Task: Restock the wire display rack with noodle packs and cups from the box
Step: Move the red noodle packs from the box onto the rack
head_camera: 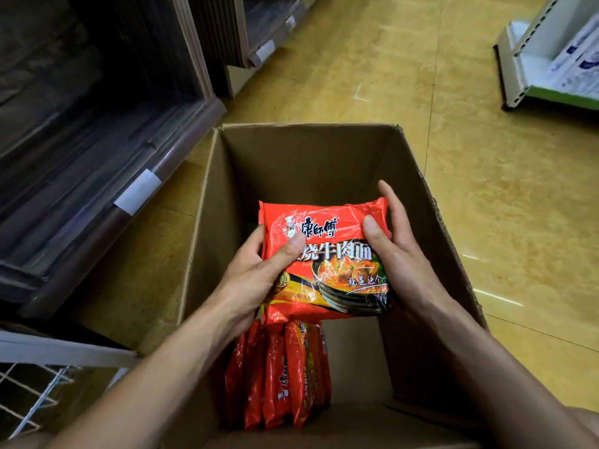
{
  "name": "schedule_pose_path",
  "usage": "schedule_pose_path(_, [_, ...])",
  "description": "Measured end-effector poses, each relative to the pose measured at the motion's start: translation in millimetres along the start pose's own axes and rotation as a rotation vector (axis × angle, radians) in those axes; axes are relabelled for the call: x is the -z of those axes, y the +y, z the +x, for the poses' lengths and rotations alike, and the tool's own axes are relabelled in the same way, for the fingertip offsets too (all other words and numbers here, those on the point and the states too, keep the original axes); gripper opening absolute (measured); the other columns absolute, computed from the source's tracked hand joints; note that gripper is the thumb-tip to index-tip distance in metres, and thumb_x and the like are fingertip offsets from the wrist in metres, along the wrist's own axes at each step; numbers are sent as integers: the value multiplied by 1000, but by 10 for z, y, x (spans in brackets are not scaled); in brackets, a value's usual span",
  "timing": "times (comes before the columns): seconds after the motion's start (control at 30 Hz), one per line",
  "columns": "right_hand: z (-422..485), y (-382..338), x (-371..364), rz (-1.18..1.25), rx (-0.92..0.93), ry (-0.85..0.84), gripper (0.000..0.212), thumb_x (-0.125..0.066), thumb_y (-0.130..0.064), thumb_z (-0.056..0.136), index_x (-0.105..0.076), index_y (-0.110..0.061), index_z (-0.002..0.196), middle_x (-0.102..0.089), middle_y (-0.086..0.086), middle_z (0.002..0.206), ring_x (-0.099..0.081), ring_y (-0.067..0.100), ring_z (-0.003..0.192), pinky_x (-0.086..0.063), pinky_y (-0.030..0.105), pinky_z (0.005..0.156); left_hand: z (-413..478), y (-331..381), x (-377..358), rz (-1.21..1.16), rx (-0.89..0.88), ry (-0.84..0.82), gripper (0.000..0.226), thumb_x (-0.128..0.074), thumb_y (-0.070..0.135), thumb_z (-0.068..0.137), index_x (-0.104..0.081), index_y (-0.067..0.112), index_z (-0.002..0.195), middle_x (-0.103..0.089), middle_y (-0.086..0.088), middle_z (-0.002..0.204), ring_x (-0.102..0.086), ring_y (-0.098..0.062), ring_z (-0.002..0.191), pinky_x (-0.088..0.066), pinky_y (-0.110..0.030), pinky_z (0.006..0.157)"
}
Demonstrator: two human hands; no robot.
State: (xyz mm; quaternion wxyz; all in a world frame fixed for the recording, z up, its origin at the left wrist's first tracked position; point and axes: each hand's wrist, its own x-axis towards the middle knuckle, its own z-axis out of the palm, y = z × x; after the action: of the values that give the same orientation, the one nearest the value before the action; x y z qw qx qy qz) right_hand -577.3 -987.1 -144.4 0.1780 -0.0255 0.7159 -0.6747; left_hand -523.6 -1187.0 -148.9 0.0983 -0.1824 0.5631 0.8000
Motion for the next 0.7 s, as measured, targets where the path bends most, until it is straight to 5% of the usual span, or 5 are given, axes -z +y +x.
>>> schedule_pose_path(0.17, [-23,-16,-13,34,-100,-27,37,-50,-48,98,-59,-30,129,-76,3,111,-75,23,100,-57,51,95,7,10,16,-23,-28,-11,40,-69,26,88,-59,22,126,-77,-6,109,-76,-24,93,-62,-31,70])
schedule_pose_path(0.5, [-70,-19,-10,345,-209,118,31,-57,-32,100,-67,-9,118,-76,17,106,-75,33,95,-63,38,74,48,-25,-2,41,-18,-76,48,-74,30,83,-57,27,128,-75,-6,116,-73,-29,104,-58,-47,91])
schedule_pose_path(0.7, [-35,19,-31,355,-228,178,40,-58,-43,97,-66,-12,120,-76,17,107,-74,36,99,-58,52,91,0,-65,-51,35,-19,-61,44,-69,37,89,-57,29,130,-75,-5,117,-73,-29,106,-55,-51,97])
